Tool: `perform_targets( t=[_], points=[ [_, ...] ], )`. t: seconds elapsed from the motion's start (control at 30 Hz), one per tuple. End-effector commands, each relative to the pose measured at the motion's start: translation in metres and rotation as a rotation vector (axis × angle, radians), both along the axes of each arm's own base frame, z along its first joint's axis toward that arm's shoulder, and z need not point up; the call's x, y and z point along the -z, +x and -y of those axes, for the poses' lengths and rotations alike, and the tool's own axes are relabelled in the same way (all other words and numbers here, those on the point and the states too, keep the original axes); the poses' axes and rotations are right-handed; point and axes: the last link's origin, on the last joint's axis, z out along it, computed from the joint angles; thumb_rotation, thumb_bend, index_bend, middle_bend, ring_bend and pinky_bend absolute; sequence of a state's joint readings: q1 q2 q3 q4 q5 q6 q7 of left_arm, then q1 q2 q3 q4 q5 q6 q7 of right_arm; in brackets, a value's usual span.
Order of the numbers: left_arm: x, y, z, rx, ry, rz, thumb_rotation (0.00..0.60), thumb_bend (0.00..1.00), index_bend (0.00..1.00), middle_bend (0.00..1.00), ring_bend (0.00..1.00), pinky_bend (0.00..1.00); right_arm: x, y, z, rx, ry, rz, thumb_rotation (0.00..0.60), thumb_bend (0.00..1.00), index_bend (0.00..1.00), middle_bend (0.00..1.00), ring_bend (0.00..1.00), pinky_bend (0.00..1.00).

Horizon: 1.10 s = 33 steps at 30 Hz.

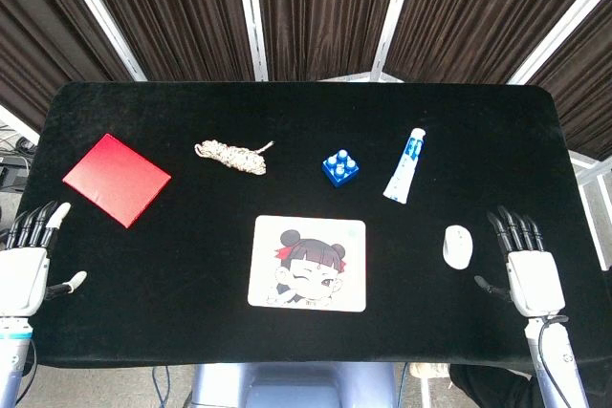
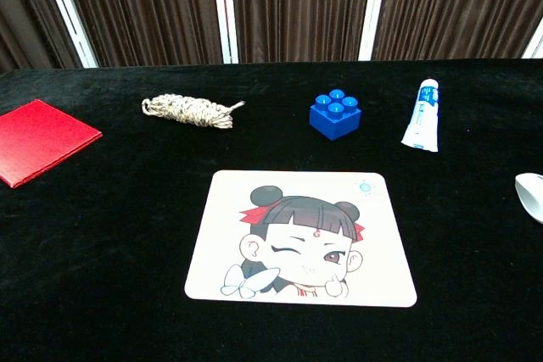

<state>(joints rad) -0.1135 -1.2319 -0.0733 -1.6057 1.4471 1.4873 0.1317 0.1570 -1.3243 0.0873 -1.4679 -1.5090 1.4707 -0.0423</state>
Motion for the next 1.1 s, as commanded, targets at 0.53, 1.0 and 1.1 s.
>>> perform_targets(
  t=[0.53, 1.0, 1.1],
  points=[
    [-0.0009, 0.0002, 0.0001, -0.001, 0.005, 0.004, 0.600, 0.12, 0.00, 0.00, 0.00, 0.00, 0.0005, 0.0000, 0.0001, 0.000, 0.003, 0.003, 0.600, 0.02, 0.04, 0.00, 0.00, 0.00],
    [-0.0025, -0.0002, -0.0003, -0.001, 0.011, 0.008, 0.600, 0.12, 0.00, 0.00, 0.00, 0.00, 0.0026, 0.0018, 0.0007, -0.004, 0.008, -0.002, 0.600, 0.02, 0.04, 0.00, 0.00, 0.00],
    [-0.0036, -0.0008, -0.0001, -0.005, 0.014, 0.007, 0.600, 0.12, 0.00, 0.00, 0.00, 0.00, 0.0047, 0.0024, 0.0008, -0.006, 0.014, -0.007, 0.600, 0.02, 0.04, 0.00, 0.00, 0.00]
  ],
)
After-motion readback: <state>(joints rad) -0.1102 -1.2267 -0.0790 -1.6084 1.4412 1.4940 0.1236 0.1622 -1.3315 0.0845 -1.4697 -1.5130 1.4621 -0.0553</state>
